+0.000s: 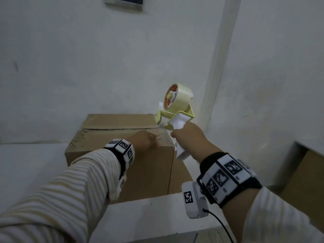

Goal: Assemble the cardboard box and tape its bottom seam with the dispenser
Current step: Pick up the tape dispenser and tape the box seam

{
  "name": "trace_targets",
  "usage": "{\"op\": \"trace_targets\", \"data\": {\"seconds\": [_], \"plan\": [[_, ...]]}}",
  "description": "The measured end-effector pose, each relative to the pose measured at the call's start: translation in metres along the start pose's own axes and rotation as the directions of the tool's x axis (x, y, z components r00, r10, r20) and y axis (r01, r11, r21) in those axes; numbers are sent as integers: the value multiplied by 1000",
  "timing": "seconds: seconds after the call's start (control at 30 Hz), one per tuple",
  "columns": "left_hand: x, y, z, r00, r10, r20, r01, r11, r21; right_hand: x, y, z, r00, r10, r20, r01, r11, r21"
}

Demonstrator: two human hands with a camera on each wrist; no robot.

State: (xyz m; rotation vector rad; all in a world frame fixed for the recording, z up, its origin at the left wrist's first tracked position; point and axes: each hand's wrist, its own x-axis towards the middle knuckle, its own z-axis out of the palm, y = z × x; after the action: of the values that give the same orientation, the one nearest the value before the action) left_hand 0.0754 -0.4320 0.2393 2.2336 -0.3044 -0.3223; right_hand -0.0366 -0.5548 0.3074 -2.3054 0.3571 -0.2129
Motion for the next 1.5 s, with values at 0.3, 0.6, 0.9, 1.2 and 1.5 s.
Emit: {"op": "trace_targets", "data": {"seconds": [0.3,0.6,0.9,1.2,1.5], "plan": [[5,-17,-126,998,-21,54,57,545,-836,18,-88,38,985,-162,61,166,984,-62],[41,-91,-247,978,-202,-58,72,583,-809,58,-187,135,963,-247,112,257,963,-86],[114,-156,-316,973,-230,-39,140,710,-690,105,-260,222,980,-153,130,183,945,-269],[183,-201,-305,974,-221,-44,162,822,-547,121,-264,254,984,33,173,57,870,-489],[201,-229,-282,958,-283,53,266,797,-542,132,-269,275,940,150,305,134,662,-737]]}}
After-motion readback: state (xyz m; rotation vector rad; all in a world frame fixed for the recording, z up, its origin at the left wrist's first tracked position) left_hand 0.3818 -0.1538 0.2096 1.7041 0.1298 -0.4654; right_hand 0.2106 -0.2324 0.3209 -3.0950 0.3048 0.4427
